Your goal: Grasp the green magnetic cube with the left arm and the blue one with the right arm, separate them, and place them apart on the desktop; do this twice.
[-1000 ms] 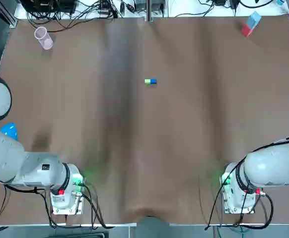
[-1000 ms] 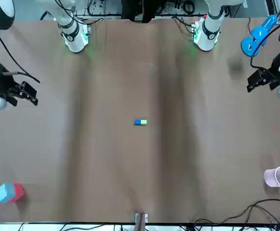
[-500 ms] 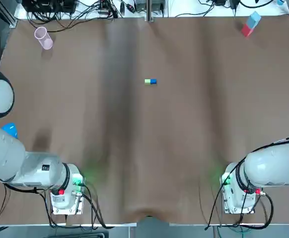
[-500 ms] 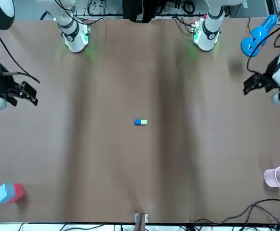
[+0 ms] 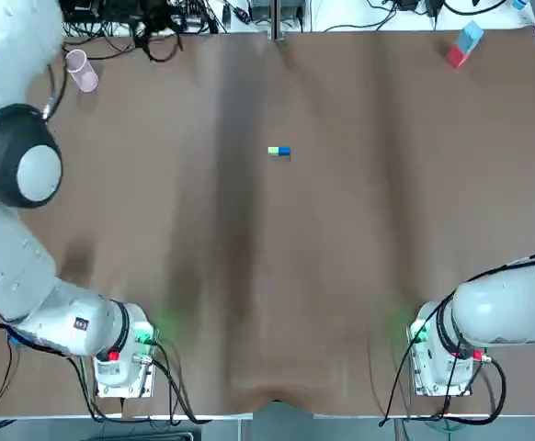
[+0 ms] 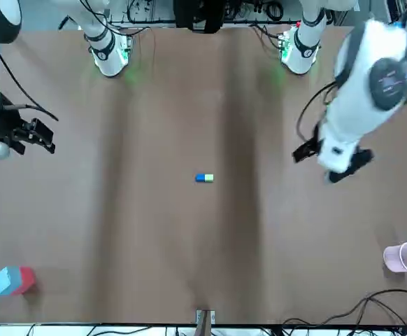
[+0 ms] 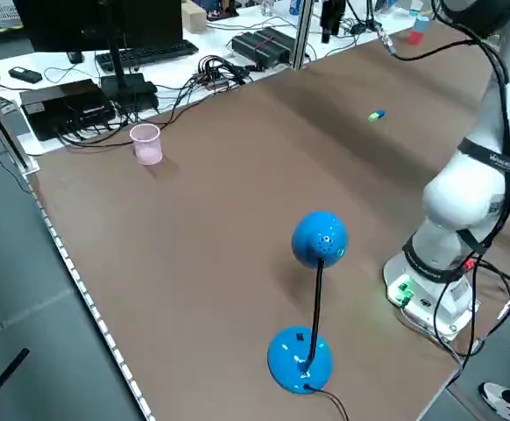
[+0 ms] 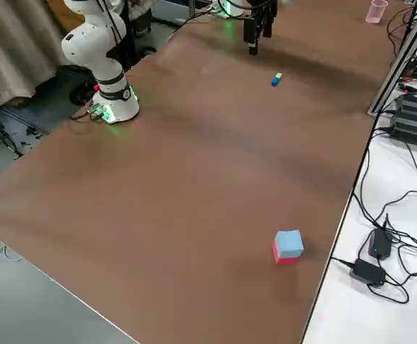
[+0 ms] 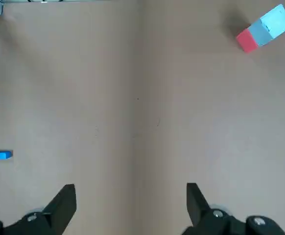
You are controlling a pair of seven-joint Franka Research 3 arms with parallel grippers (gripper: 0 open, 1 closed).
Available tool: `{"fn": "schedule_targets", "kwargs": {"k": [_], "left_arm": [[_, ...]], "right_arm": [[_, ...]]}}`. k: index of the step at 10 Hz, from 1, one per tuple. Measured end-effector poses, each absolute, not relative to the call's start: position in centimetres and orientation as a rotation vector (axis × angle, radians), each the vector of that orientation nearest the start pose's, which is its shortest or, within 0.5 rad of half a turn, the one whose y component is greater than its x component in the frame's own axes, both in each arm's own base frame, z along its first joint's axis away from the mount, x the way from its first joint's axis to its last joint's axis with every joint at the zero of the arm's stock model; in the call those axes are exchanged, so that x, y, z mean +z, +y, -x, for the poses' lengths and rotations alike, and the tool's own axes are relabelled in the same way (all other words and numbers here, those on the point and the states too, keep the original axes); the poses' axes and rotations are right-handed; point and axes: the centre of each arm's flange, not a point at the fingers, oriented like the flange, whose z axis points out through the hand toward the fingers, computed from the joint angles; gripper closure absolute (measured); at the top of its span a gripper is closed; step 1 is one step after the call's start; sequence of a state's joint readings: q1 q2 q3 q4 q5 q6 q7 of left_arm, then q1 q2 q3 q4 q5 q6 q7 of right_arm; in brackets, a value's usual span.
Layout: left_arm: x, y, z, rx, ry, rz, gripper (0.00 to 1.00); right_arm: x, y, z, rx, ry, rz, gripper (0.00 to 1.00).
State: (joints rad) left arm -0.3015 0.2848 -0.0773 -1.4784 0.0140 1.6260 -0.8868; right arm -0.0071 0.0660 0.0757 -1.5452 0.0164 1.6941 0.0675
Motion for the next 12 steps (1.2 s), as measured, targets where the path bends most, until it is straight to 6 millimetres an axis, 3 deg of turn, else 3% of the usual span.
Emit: {"fn": "schedule_targets", "kwargs": {"k": [2, 7, 9, 12], "left_arm": [[46.7, -27.4, -59.0, 0.180, -1.109, 2.860, 0.00], [39.9, -35.9, -57.9, 0.257, -1.761, 2.576, 0.00], [37.6, -38.3, -57.4, 0.282, -1.871, 2.519, 0.00], [33.6, -40.3, -56.8, 0.295, -1.906, 2.491, 0.00]], "right_arm": [[61.1, 4.0, -58.5, -0.127, 0.001, 3.112, 0.00], [61.0, 4.0, -58.6, -0.124, 0.001, 3.112, 0.00], [60.9, 4.1, -58.6, -0.123, -0.001, 3.112, 0.00], [60.5, 4.4, -58.5, -0.096, -0.009, 3.114, 0.00]]}}
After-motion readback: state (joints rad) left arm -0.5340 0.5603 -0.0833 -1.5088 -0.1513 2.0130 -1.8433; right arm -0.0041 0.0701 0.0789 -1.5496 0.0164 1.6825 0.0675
